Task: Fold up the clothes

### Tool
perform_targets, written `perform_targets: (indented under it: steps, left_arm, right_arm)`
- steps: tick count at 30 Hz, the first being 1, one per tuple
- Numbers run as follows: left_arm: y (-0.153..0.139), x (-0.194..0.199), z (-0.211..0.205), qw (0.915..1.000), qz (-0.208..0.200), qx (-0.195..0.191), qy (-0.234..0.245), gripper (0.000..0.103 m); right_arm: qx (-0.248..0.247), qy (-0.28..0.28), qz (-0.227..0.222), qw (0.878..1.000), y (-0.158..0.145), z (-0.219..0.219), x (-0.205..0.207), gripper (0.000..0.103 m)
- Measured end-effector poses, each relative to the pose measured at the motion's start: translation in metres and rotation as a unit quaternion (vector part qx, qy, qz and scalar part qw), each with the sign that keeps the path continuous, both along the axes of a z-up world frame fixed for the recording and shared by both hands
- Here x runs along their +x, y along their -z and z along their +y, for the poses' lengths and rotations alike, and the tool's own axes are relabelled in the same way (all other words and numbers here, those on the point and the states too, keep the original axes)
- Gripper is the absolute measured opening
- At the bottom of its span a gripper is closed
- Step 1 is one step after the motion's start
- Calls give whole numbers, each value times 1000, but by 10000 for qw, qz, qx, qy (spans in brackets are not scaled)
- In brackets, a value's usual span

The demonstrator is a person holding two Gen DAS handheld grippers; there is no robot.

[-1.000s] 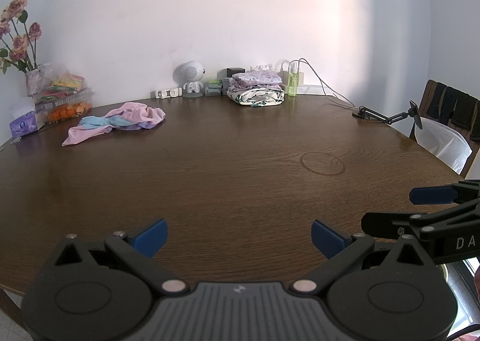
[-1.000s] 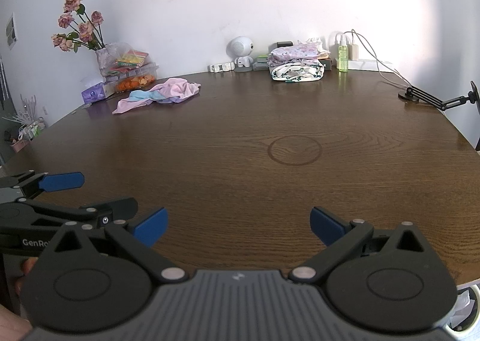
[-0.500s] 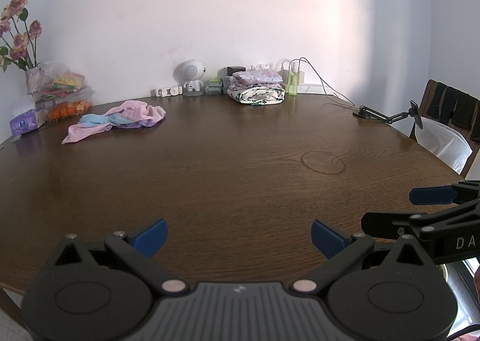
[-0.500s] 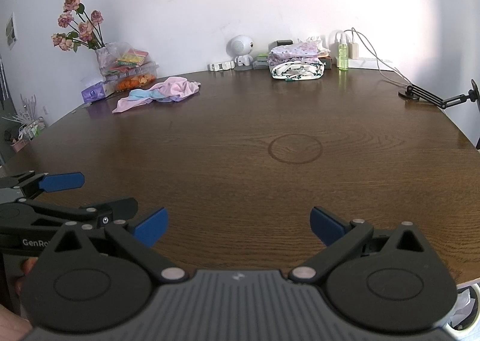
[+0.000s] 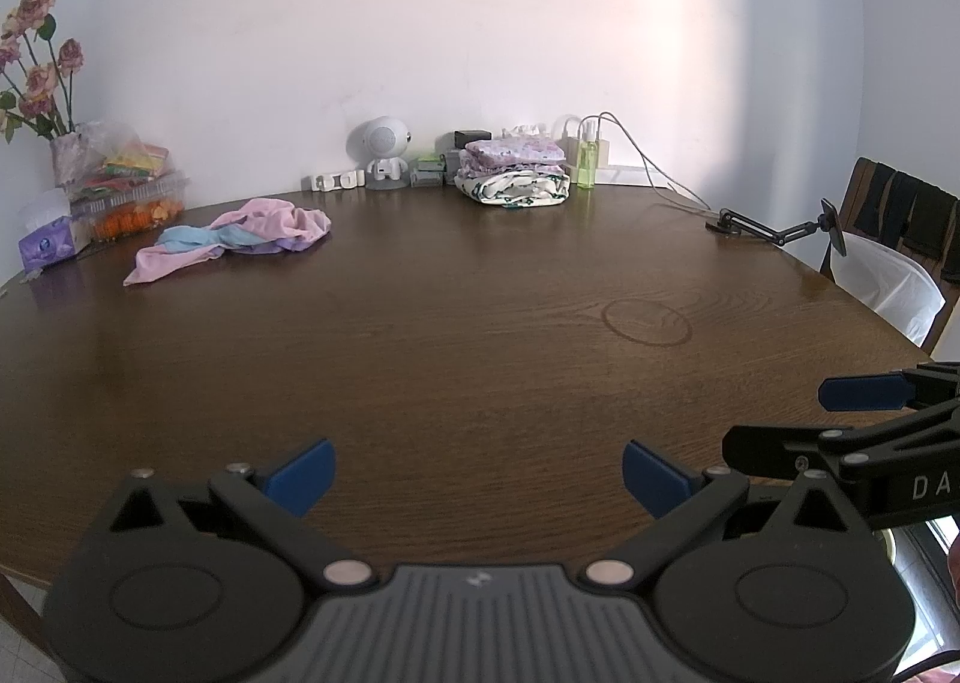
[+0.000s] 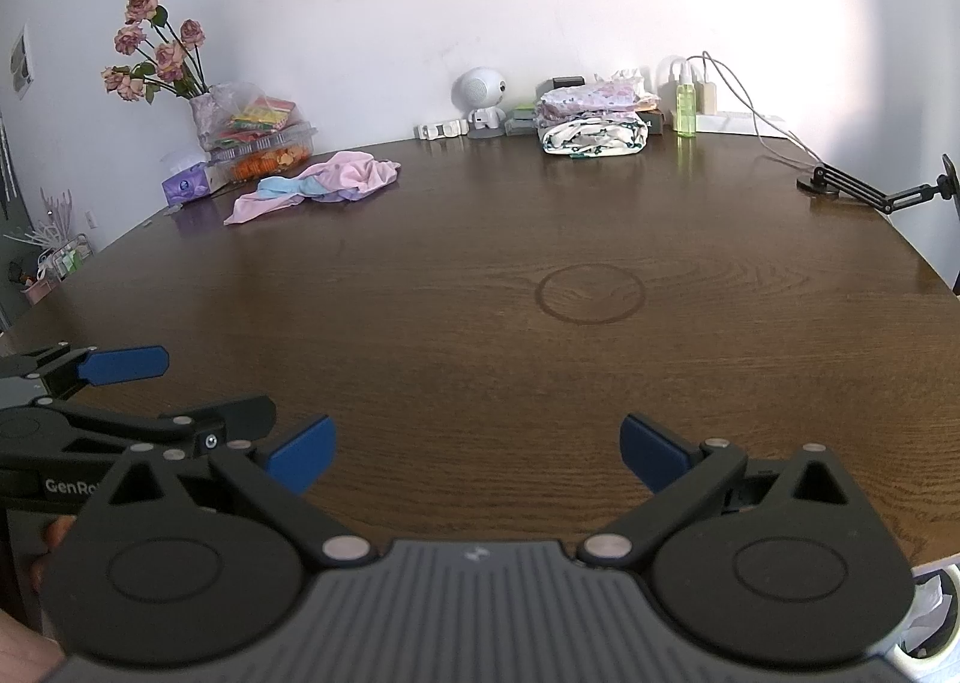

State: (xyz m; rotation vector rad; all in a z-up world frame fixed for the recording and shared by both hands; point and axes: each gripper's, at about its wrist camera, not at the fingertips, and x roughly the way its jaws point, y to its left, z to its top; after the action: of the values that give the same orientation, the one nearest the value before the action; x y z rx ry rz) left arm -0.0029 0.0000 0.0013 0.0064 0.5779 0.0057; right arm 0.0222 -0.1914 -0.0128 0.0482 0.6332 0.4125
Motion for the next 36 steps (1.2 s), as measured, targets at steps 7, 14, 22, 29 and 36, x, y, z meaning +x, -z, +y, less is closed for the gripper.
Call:
perform_targets:
  steps: [7, 14, 22, 29, 36]
  left_arm:
    - [1, 0, 1, 10000, 7, -6, 4, 102]
    - [2, 0, 3, 10000, 9, -21, 11, 102]
    - [-7, 25, 24, 9997, -139, -18, -176, 102]
    - [-20, 62, 60, 9989, -200, -2, -429, 103]
    - [-28, 110, 101, 9969, -265, 137, -730, 103]
  right_arm:
    - [-2, 0, 10, 10000, 0, 0, -1, 103]
    - [-2, -17, 18, 10000, 0, 0, 0, 103]
    - [21, -351, -88, 9993, -12, 19, 35, 103]
    - [6, -717, -158, 9973, -28, 52, 94, 103]
    - [-278, -1181, -222, 9924, -40, 96, 152, 103]
